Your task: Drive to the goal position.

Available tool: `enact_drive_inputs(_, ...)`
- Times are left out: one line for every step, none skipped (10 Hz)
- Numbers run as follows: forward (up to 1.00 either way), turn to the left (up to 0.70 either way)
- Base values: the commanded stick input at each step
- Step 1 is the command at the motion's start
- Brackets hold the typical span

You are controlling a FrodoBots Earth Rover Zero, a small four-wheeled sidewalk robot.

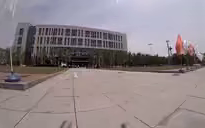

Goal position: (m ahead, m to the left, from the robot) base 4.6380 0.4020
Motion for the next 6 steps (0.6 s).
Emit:
enact_drive_inputs(1.00, 0.00)
enact_drive_inputs(1.00, 0.00)
enact_drive_inputs(1.00, 0.00)
enact_drive_inputs(1.00, 0.00)
enact_drive_inputs(1.00, 0.00)
enact_drive_inputs(1.00, 0.00)
